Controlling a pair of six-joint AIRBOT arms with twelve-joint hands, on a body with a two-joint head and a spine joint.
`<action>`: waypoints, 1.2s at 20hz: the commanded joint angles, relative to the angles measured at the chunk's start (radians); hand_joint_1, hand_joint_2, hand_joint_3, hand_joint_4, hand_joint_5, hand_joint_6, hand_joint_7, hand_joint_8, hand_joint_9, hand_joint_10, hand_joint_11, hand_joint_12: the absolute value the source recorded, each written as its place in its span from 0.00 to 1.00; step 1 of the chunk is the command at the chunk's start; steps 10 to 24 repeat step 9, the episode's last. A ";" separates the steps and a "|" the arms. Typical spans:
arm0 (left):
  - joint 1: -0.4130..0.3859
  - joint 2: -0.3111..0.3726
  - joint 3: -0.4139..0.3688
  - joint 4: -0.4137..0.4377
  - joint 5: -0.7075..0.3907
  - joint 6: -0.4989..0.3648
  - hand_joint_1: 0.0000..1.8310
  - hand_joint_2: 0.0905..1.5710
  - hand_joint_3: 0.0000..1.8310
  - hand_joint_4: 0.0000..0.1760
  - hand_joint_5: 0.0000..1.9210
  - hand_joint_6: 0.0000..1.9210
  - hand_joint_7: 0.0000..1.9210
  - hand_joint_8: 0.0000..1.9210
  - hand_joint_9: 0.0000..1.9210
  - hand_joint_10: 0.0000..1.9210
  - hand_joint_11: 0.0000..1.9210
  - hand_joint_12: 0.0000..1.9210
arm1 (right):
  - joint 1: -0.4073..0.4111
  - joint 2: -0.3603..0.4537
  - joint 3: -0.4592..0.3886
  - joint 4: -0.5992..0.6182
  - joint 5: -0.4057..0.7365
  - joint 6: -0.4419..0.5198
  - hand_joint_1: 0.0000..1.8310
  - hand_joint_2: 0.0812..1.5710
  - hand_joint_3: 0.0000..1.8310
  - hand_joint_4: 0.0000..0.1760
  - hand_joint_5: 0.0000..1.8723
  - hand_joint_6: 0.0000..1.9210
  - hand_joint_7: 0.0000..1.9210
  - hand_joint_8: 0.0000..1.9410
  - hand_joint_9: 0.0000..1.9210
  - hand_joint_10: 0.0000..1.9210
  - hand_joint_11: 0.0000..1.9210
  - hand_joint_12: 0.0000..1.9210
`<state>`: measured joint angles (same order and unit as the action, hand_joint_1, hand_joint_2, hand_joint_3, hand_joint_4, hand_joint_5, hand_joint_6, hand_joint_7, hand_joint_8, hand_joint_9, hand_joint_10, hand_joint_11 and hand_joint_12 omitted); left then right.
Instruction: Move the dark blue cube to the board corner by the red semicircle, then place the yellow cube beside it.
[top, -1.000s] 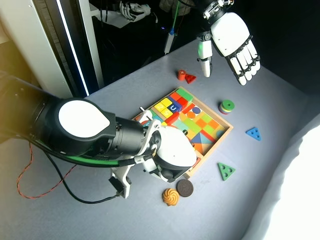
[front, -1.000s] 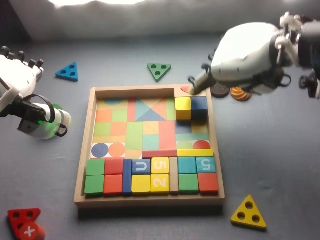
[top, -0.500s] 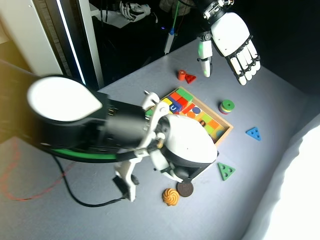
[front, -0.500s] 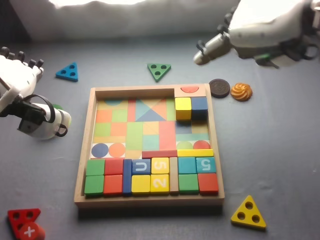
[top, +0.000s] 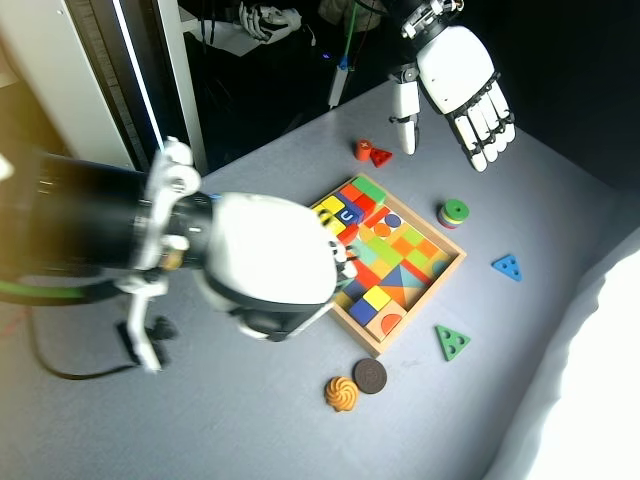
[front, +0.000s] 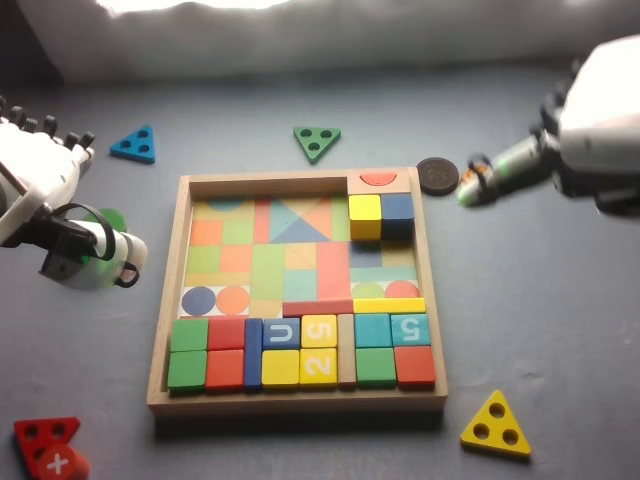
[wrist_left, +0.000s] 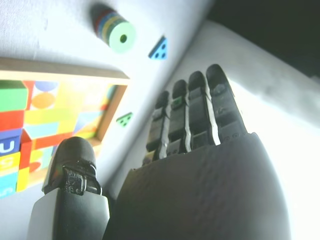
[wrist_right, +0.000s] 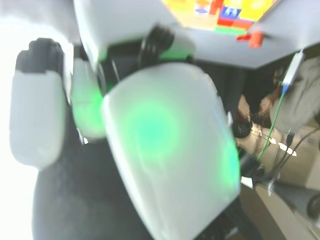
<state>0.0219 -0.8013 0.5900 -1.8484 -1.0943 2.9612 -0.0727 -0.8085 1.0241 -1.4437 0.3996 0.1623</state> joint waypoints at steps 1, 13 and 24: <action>-0.006 0.011 0.000 0.083 -0.028 0.000 0.00 0.80 0.00 0.00 0.05 0.00 0.05 0.00 0.04 0.00 0.00 0.11 | 0.005 0.012 -0.004 0.039 0.052 -0.010 0.97 0.64 0.13 0.00 0.29 0.00 0.75 1.00 0.84 1.00 0.90 1.00; -0.020 0.009 0.008 0.078 -0.033 -0.004 0.00 0.80 0.00 0.00 0.04 0.00 0.04 0.00 0.04 0.00 0.00 0.08 | -0.050 0.012 -0.008 0.041 0.133 -0.035 0.97 0.65 0.11 0.00 0.29 0.00 0.74 1.00 0.84 1.00 0.90 1.00; -0.020 0.009 0.008 0.078 -0.033 -0.004 0.00 0.80 0.00 0.00 0.04 0.00 0.04 0.00 0.04 0.00 0.00 0.08 | -0.050 0.012 -0.008 0.041 0.133 -0.035 0.97 0.65 0.11 0.00 0.29 0.00 0.74 1.00 0.84 1.00 0.90 1.00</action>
